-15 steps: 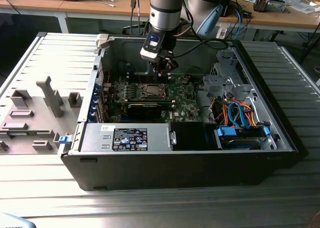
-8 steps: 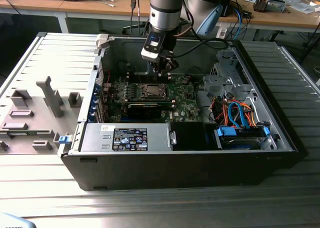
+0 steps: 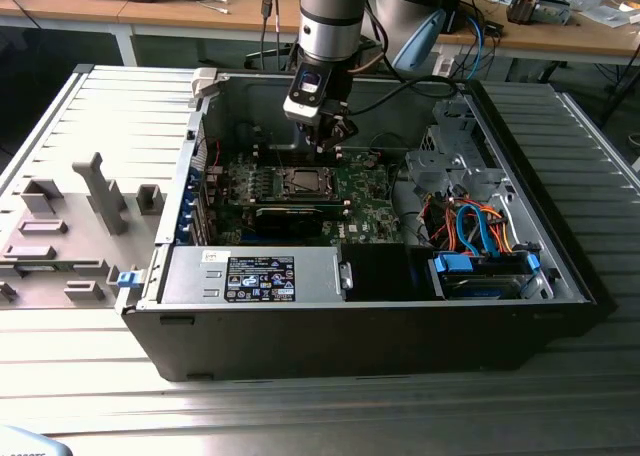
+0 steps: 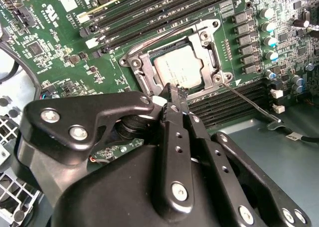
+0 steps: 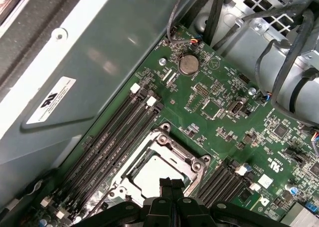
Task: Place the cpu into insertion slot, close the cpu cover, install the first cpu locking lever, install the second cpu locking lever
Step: 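Install the first cpu locking lever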
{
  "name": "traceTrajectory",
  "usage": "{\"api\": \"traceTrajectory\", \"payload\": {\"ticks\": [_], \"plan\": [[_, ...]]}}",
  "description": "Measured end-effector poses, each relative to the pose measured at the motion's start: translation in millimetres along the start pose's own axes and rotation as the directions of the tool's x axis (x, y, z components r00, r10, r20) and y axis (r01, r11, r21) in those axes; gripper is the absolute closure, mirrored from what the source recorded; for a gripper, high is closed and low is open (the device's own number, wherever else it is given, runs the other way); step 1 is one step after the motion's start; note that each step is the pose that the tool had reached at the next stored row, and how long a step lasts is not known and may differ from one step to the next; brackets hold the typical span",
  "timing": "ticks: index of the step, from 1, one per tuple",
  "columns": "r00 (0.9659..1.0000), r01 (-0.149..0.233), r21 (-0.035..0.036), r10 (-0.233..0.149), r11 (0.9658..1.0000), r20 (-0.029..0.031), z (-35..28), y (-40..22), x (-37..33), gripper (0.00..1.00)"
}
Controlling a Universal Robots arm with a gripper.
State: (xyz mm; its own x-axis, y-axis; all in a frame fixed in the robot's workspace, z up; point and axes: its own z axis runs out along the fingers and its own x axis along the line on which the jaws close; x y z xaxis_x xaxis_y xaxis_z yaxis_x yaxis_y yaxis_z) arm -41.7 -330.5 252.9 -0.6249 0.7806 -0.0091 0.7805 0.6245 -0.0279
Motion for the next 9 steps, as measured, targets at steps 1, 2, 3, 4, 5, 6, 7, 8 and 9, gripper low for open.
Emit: {"api": "traceTrajectory", "payload": {"ticks": [1, 2, 3, 4, 5, 6, 7, 8, 9], "plan": [[1.0, 0.003, 0.0, -0.003, 1.0, 0.0001, 0.0, 0.0, 0.0, 0.89], [1.0, 0.006, 0.0, -0.006, 1.0, 0.0001, 0.0, 0.0, 0.0, 0.89], [1.0, 0.008, -0.0001, -0.008, 1.0, 0.0002, 0.0, 0.0, 0.0, 0.89], [1.0, 0.01, -0.0001, -0.01, 1.0, 0.0002, 0.0, 0.0, 0.0, 0.89], [0.9999, 0.012, -0.0002, -0.012, 0.9999, 0.0002, 0.0, 0.0, 0.0, 0.89], [0.9999, 0.015, -0.0002, -0.015, 0.9999, 0.0004, 0.0, 0.0, 0.0, 0.89], [0.9998, 0.017, -0.0002, -0.017, 0.9998, 0.0004, 0.0, 0.0, 0.0, 0.89], [0.9998, 0.021, -0.0002, -0.021, 0.9998, 0.0005, 0.0, 0.0, 0.0, 0.89], [0.9997, 0.022, -0.0002, -0.022, 0.9997, 0.0005, 0.0, 0.0, 0.0, 0.89]]}}
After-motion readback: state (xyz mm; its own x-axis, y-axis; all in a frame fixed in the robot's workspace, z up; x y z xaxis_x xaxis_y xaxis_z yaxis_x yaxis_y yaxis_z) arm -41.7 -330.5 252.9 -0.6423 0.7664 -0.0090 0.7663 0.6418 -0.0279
